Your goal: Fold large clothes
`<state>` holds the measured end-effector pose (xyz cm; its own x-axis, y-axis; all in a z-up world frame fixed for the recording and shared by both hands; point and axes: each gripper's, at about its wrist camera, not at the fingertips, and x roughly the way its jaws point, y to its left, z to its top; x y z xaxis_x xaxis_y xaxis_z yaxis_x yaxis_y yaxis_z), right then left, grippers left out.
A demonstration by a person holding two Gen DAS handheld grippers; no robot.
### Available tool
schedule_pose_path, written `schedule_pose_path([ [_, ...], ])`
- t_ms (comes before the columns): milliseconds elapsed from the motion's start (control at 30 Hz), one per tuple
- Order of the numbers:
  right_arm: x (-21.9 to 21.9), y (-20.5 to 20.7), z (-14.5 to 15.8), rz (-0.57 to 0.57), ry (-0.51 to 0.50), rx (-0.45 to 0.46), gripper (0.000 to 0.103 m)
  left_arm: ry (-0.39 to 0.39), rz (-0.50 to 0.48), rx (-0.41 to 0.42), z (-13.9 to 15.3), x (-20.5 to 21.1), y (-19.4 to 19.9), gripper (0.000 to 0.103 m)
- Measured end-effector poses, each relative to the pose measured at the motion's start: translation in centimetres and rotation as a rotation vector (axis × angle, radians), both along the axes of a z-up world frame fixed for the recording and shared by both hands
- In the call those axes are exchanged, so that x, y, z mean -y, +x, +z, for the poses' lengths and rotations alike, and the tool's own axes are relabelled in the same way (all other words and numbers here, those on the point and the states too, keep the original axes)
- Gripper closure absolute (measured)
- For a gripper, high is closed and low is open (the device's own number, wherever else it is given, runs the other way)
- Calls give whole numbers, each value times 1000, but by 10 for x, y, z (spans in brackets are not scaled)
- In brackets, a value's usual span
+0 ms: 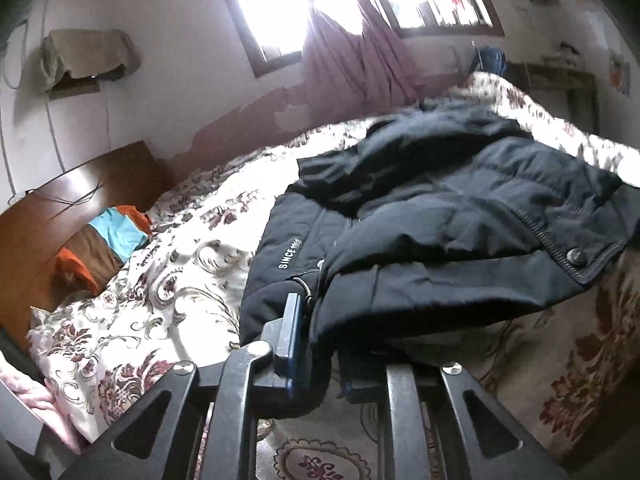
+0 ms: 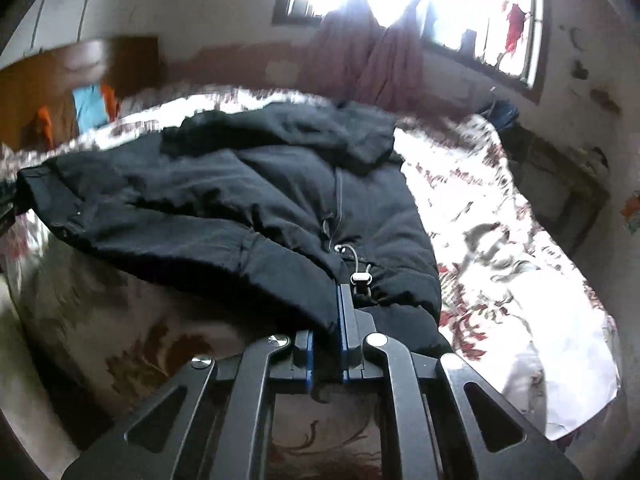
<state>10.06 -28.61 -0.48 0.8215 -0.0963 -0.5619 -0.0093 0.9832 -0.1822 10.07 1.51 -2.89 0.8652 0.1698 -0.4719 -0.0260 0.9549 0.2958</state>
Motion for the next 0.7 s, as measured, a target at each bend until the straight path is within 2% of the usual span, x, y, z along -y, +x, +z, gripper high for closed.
schedule_pose_path([
  [67,-3,-18,17,-8,-8,62,96,-33,-13,27,11,-2,-10,97],
  [267,-6,-66,61,-7,-14,182,97,-63,-55,82,42,-7,-46,98],
  [500,-12,-119,111,-7,-14,344,98,-46,-92,178,93,-14,-97,98],
  [600,-12,-118,125,-2,-14,379,98,-41,-96,225,115,-16,-111,98],
  [700,-12,-101,135,11,-46,400,98,-42,-100,250,128,-17,-109,98],
])
